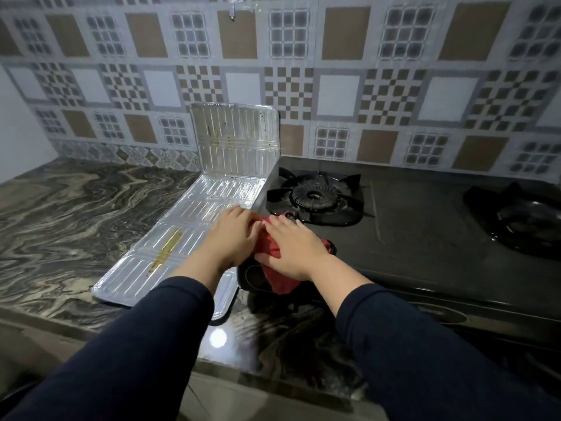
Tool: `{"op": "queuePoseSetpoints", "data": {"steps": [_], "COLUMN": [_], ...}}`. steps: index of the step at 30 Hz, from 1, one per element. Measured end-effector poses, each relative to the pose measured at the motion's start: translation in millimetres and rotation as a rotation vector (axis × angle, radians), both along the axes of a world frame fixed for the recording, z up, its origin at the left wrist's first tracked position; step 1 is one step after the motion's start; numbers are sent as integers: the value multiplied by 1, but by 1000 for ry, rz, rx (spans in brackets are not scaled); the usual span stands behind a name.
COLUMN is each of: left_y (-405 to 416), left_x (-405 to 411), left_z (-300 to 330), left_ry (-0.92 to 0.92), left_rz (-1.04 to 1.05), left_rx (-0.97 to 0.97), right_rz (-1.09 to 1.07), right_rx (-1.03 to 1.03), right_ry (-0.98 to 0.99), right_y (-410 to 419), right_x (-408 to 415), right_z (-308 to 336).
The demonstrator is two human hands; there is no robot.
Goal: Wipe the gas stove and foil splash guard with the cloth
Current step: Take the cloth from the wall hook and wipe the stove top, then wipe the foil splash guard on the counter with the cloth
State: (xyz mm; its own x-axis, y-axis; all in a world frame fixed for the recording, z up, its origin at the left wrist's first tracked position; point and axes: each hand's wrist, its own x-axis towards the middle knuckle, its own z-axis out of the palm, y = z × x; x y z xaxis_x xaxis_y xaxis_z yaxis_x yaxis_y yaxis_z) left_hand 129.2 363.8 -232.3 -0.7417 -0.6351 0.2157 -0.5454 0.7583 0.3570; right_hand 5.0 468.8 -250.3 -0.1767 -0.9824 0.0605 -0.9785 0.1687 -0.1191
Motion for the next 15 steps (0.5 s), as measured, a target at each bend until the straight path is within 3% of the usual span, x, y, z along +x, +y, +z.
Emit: {"op": "queuePoseSetpoints", "data": {"steps": [8,15], "left_y": [23,-1], "left_x": [-4,34], "left_z": [-16,-27], "left_ry": [53,101], "left_rz": [15,180], "left_rx": [-1,20], "right_rz": [-41,-14], "right_rx": [-12,-45], "right_ry": [109,226], "right_y": [33,14], "right_x": [-4,13], "right_z": [-2,-9]}}
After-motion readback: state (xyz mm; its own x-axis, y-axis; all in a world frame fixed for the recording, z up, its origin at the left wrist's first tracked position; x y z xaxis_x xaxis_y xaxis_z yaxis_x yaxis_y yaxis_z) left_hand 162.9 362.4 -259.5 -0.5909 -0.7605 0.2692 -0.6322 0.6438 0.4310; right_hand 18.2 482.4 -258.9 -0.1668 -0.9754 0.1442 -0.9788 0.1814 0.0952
